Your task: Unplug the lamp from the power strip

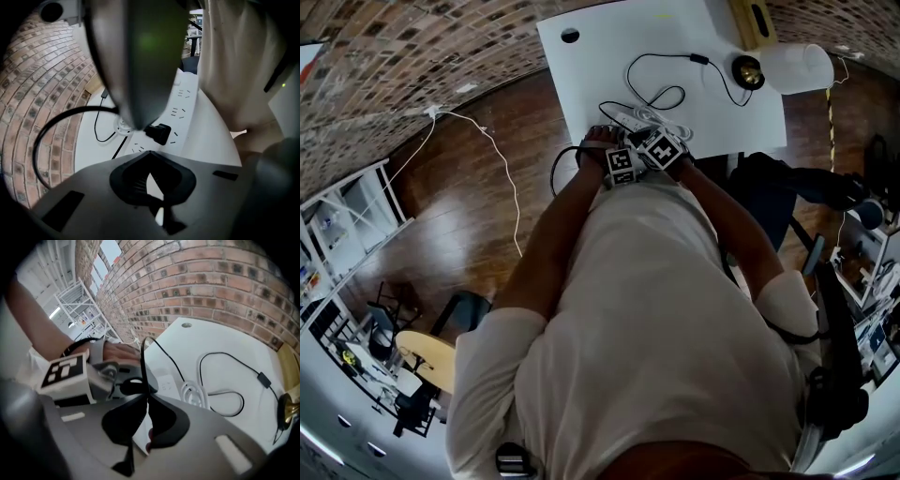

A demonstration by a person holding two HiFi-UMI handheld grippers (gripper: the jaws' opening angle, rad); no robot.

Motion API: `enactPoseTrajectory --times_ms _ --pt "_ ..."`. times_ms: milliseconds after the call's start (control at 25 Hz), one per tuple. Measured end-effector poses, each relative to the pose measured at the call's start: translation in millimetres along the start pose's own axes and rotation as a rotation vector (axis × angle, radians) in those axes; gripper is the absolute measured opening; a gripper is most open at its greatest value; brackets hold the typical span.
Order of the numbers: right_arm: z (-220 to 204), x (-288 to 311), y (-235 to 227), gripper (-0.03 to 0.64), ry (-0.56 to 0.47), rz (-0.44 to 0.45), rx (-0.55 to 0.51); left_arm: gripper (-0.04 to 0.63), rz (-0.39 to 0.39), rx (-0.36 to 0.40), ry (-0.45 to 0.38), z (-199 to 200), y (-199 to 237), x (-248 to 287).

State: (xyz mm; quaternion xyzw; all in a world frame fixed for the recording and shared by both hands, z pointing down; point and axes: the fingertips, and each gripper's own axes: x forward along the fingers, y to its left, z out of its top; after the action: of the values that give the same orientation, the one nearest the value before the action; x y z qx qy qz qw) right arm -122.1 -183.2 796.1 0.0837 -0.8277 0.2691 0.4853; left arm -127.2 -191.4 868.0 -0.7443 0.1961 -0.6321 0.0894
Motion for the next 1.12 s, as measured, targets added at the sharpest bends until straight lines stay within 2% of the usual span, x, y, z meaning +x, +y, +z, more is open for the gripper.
enactPoseTrajectory --times_ms 120,240,360,480,600,800,960,1120 --pt "23.6 -12.9 -6.5 0.012 -0.014 -0.03 0.017 -0.018 -0.001 0.006 0.003 -1.1 0.6 -0.6" --pt "13.0 -21.6 -14.3 0.012 0.054 -0.04 0.0 -0.018 -0.017 -0.007 0.001 -0.7 -1.8 -2.8" --pt "-4.6 -28.6 -23.6 0.014 0.051 -0.027 0.051 -0.018 -0.011 -0.019 0.0 -0.2 0.2 -2.0" --pt "-8.1 -43.1 -40.6 0.018 0.008 -0.115 0.055 -0.018 -0.028 -0.034 -0.004 0.2 -1.1 -2.6" --pt "-24.1 -55.7 -67.6 0.018 0.022 -0.217 0.071 -0.018 -0.025 -0.039 0.004 -1.5 -2.1 -0.2" --pt "-44.1 -65.1 -107.8 0.02 0.023 -0.282 0.103 -0.018 -0.022 -0.043 0.026 -3.0 -2.2 2.4" --pt "-50.5 -77.3 -137.1 0.018 0.026 -0.355 0.115 -0.017 -0.037 -0.078 0.035 -1.5 -1.6 0.1" --pt "-55.0 -74.5 -152.0 0.018 0.05 -0.355 0.101 -0.015 -0.087 -0.136 0.07 -6.9 -4.7 0.4"
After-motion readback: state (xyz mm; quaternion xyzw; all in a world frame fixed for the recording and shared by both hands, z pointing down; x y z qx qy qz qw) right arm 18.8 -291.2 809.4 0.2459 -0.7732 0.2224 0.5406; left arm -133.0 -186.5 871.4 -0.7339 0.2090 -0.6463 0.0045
